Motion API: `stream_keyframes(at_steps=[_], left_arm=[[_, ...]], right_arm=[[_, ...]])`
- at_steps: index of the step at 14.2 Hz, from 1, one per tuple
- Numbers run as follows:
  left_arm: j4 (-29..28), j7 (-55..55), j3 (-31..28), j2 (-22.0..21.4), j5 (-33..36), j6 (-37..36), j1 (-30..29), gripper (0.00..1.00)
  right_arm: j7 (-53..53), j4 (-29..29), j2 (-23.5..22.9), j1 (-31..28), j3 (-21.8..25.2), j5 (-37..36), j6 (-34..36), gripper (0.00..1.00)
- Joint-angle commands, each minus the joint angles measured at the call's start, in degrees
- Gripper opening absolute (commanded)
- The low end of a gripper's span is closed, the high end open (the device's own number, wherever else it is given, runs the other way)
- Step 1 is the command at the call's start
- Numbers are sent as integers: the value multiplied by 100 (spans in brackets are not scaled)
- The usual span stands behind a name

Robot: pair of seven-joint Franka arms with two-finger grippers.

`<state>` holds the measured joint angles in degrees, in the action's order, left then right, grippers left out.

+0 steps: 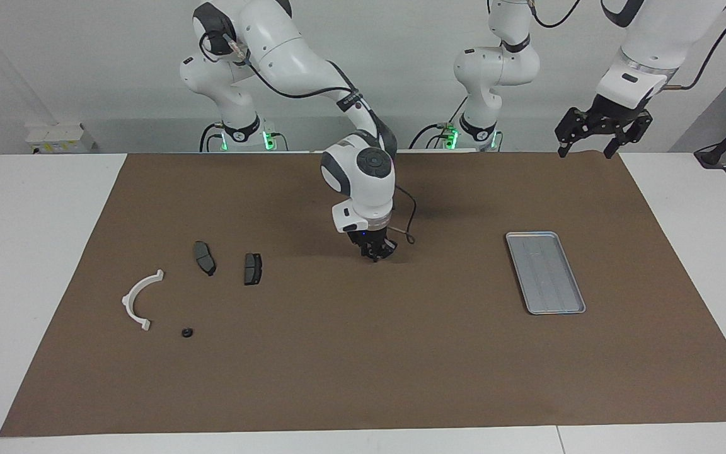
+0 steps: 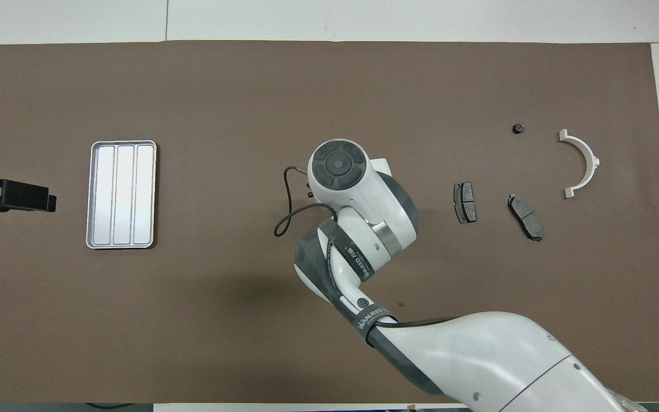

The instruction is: Place bearing gear from tray to pile

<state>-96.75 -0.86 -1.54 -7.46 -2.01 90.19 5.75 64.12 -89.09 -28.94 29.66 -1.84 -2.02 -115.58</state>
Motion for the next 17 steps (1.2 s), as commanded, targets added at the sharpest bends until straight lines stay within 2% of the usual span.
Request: stream_keyframes(at_steps=[1,5,8,13,17], left_arm=[[33,104,-39,16,-89,33,84,100],[16,95,-39,16,-45,7,93,100],[16,95,-48,16,-18,-10,84,100],[16,165,-48,16,113,-19,67,100],[42,165,-48,16,148,-28,58,100]], right_arm=[[-1432,681,274,-784,-79,0,1008,0],[-3813,770,503,-1724,-44,-79,1275,0],[-5011,333,590,-2376,-53,-61,811,0],[-5392,-801,582,-2737,-44,-61,-674,0],[-5427,-882,188,-2816,-44,-70,-1220,0]])
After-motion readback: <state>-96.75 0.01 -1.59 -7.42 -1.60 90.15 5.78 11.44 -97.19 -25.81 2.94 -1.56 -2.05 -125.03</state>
